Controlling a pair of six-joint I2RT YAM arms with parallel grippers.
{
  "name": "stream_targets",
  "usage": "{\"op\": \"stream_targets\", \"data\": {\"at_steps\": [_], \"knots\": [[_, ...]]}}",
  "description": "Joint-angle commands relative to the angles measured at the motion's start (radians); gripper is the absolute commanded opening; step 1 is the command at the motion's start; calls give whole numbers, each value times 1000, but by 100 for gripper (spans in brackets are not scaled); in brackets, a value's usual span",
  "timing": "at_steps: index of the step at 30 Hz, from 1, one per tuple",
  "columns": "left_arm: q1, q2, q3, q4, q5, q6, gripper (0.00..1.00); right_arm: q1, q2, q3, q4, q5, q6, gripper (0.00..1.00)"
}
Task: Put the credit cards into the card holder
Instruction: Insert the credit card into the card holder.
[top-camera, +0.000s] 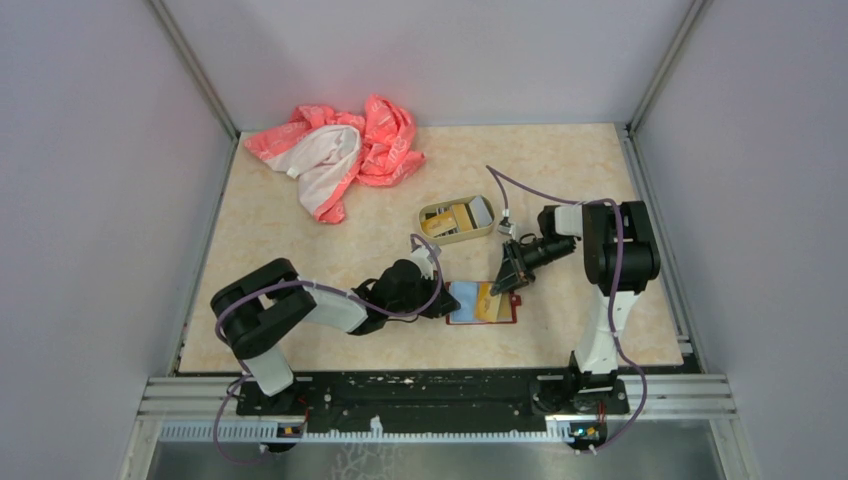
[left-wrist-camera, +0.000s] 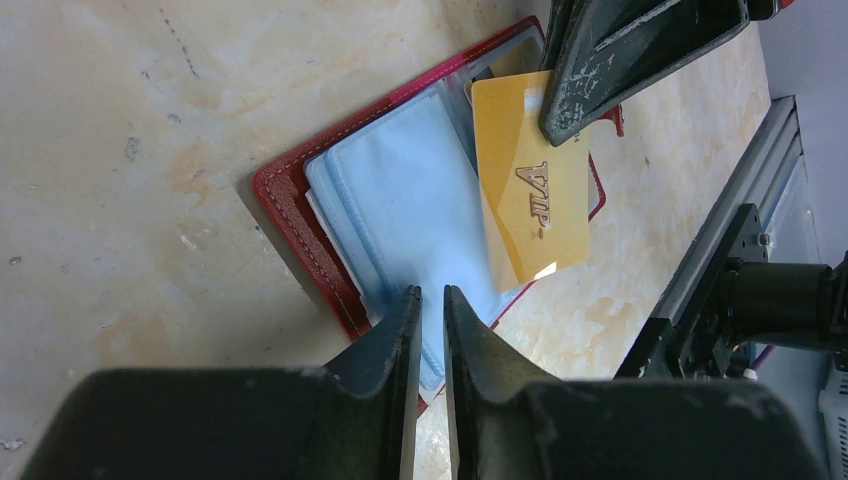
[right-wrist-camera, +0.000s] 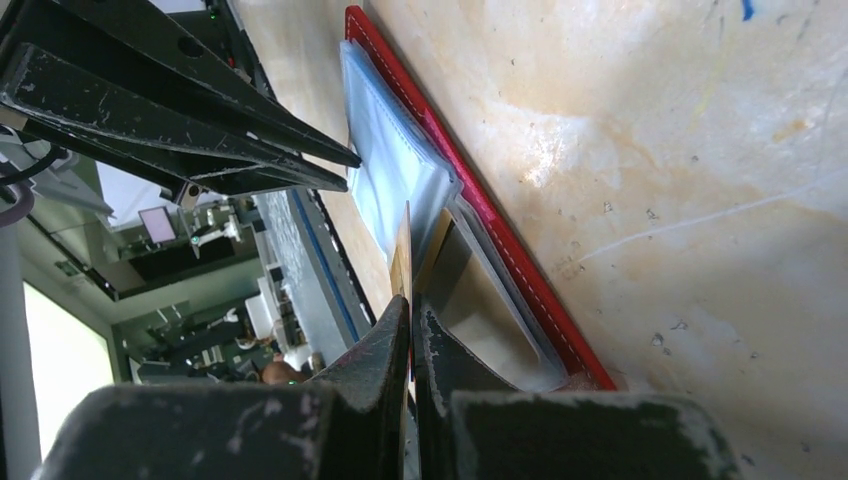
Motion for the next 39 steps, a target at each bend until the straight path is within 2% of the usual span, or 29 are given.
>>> {"op": "stream_targets", "data": {"at_steps": [1, 20, 39], "knots": [[-5, 37, -4, -21, -10, 13, 20, 7, -15, 4, 52, -16, 18, 0], [-4, 38, 0, -20, -4, 27, 20, 67, -1, -9, 129, 148, 139, 0], [-5, 65, 30, -22, 14, 34, 20, 118, 17, 46, 119, 30, 99, 6]]}}
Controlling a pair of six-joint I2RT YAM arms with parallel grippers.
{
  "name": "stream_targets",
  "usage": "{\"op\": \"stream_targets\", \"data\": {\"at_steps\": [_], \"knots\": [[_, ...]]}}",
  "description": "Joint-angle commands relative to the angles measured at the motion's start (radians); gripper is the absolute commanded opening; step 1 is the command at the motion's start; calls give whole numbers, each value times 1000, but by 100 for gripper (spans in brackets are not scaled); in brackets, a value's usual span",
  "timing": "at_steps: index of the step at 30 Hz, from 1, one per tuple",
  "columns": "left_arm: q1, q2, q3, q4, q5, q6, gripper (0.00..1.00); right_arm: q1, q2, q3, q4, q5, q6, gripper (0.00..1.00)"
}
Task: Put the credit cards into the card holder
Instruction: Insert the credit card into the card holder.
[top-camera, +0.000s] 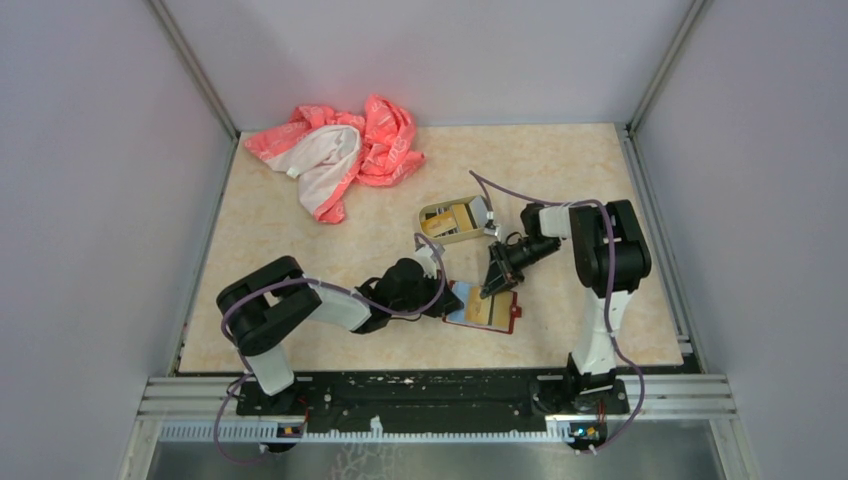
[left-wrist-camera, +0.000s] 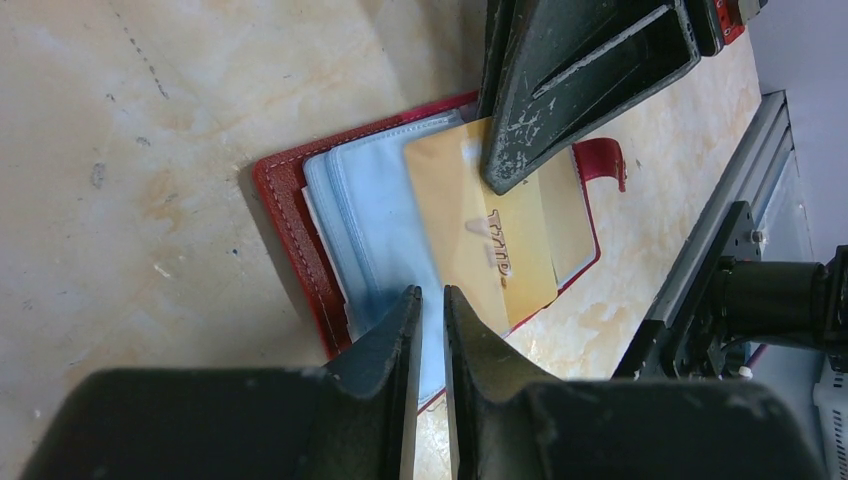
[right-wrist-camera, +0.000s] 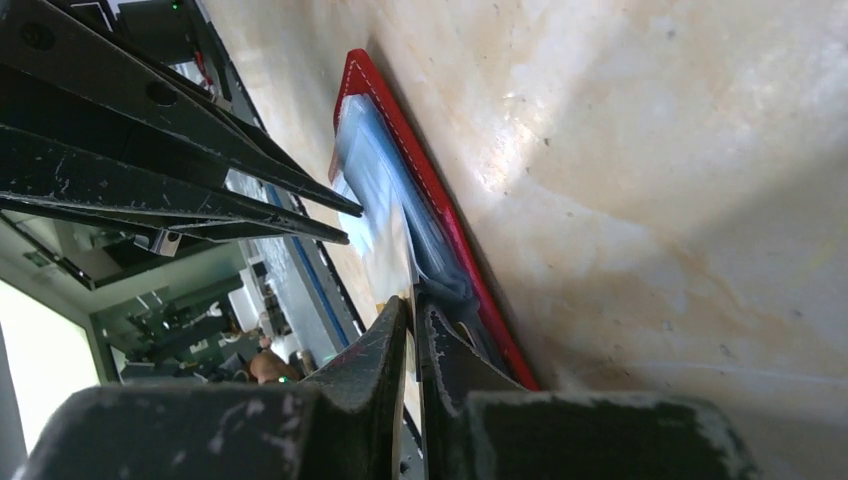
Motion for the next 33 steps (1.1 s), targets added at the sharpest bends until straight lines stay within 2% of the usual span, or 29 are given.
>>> {"op": "stream_targets", "data": {"at_steps": [1, 6, 14, 21, 29, 33], "knots": [[-5, 32, 7, -43, -6, 29, 20, 18, 16, 41, 30, -24, -33, 7], [-5, 6, 10, -42, 10, 30, 24, 18, 15, 37, 45, -14, -26, 13], [-40, -138, 26, -103, 21, 24, 32, 19, 17, 35, 47, -3, -22, 14], [-160, -150, 118, -225, -141, 49, 31, 18, 15, 36, 46, 1, -24, 14], [-258, -54, 311, -420, -335, 88, 29, 17, 15, 37, 44, 3, -25, 14], [-274, 10, 400, -513, -381, 85, 29, 18, 15, 37, 45, 5, -24, 14]]}}
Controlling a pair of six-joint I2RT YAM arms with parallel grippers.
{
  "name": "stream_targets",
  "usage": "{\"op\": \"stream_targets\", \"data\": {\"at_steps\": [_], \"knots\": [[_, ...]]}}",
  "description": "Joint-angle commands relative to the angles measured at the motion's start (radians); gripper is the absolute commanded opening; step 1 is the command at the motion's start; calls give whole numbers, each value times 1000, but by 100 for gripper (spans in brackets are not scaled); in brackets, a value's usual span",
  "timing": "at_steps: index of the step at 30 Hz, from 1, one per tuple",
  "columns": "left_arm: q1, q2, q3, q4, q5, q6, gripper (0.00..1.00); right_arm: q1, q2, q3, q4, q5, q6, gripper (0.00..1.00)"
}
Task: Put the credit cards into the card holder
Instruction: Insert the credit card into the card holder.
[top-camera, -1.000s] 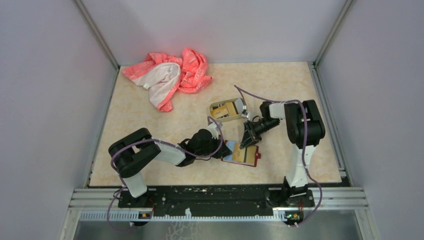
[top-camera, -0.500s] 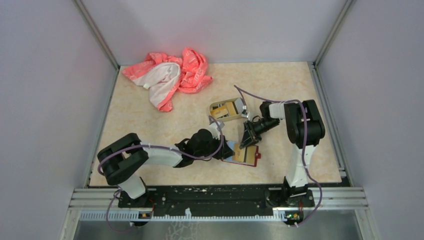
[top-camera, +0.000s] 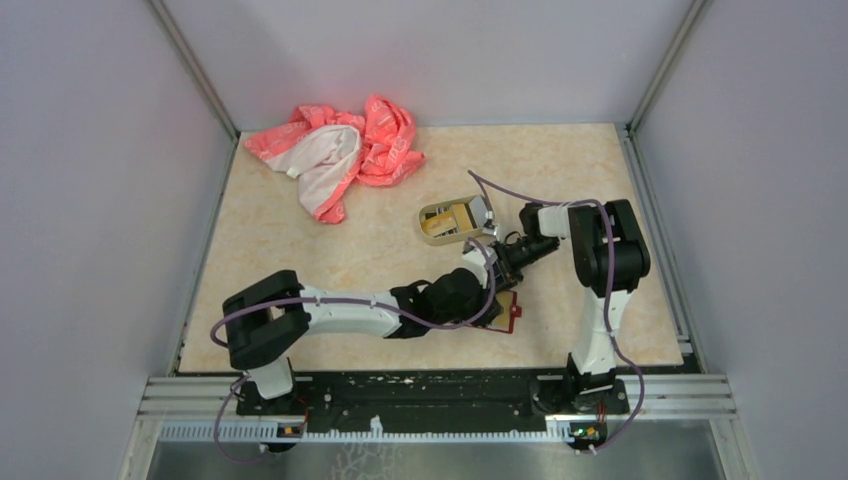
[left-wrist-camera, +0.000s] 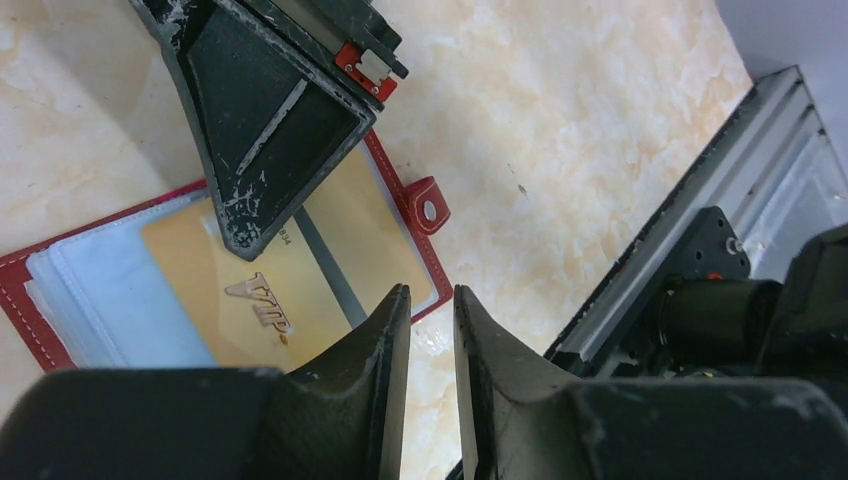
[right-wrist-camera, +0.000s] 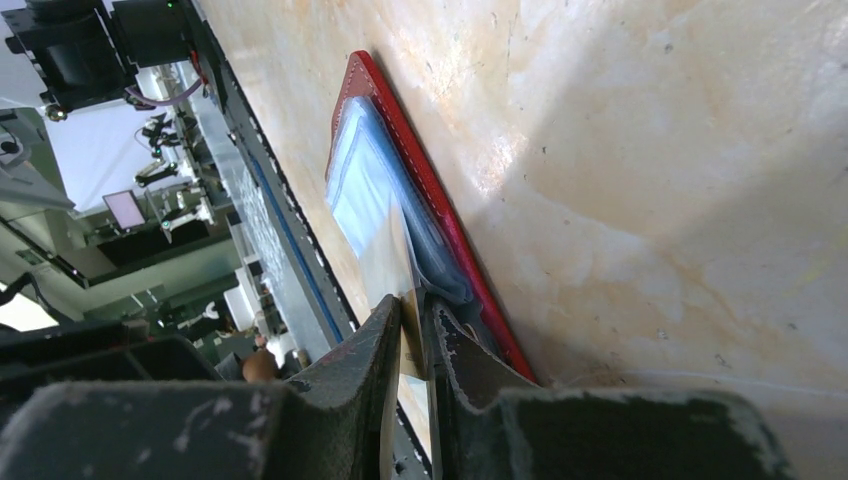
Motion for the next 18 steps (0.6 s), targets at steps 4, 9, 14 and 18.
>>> {"op": "stream_targets", "data": {"at_steps": [4, 9, 14, 18], "knots": [[-18, 95, 130, -182, -135, 18, 28, 8, 11, 29, 36, 7, -21, 14], [-21, 144, 206, -265, -174, 11, 28, 8, 12, 30, 35, 8, -22, 14], [-24, 187, 257, -310, -187, -11, 28, 8, 14, 29, 33, 10, -22, 14], [-26, 208, 288, -347, -188, -20, 29, 7, 14, 30, 34, 10, -22, 14]]}}
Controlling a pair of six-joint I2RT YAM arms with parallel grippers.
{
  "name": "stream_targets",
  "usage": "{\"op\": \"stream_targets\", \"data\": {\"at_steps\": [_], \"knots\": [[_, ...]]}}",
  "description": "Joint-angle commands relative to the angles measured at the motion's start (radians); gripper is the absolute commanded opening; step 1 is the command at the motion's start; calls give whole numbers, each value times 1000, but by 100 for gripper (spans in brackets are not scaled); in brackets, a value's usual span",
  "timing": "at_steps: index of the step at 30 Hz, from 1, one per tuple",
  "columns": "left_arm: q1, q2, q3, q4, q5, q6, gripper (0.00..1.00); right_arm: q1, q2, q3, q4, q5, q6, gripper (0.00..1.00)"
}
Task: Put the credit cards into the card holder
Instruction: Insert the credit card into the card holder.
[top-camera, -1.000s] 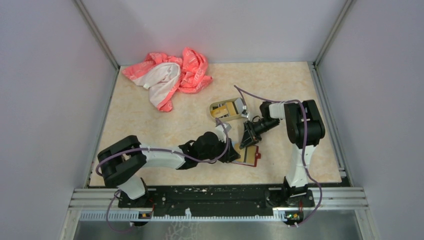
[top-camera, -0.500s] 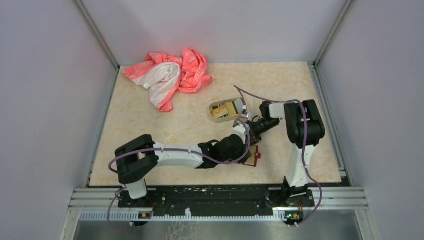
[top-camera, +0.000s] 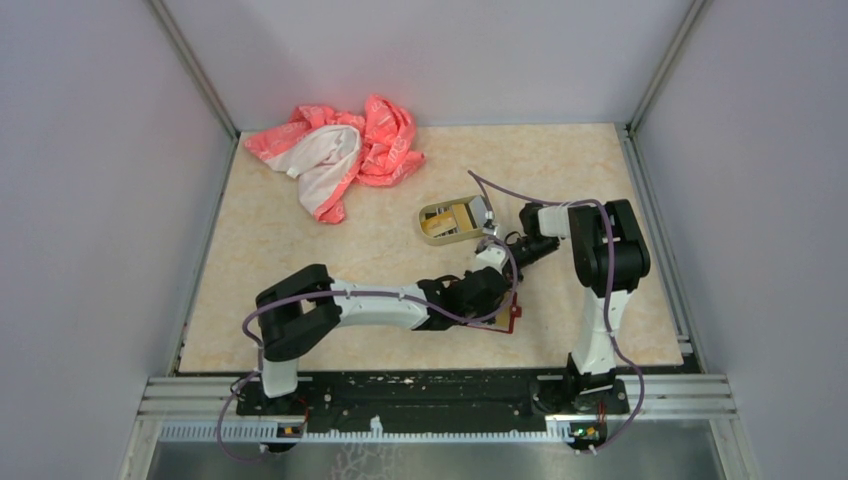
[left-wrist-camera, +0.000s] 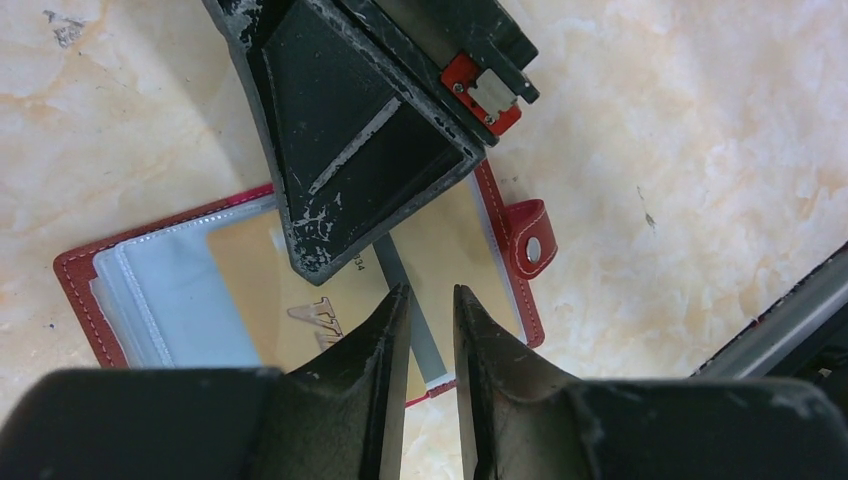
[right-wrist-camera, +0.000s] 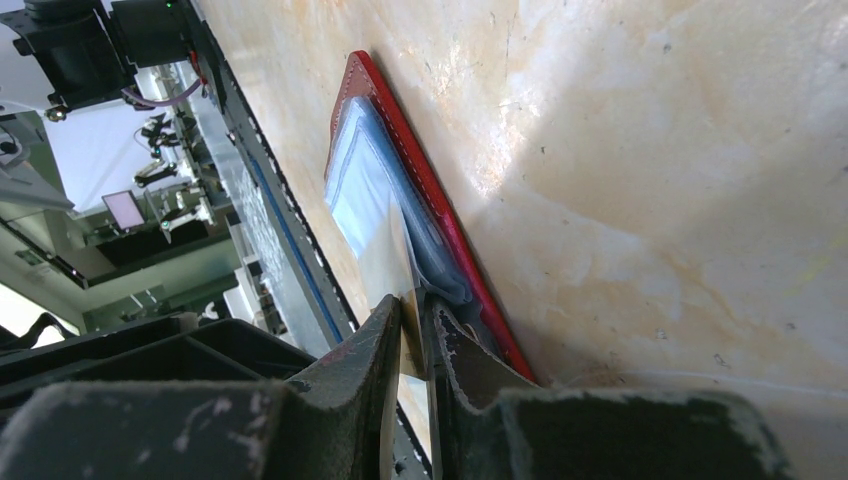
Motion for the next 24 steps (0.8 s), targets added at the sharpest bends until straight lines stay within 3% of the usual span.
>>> {"op": "stream_targets", "data": {"at_steps": [1, 13, 24], "knots": [[-8, 30, 52, -63, -27, -17, 29, 8, 14, 29, 33, 8, -22, 14], [-17, 78, 103, -95, -43, -12, 31, 8, 16, 30, 34, 9, -22, 14], [-26, 97, 129, -172, -146, -16, 38, 8, 17, 30, 32, 9, -22, 15]]}}
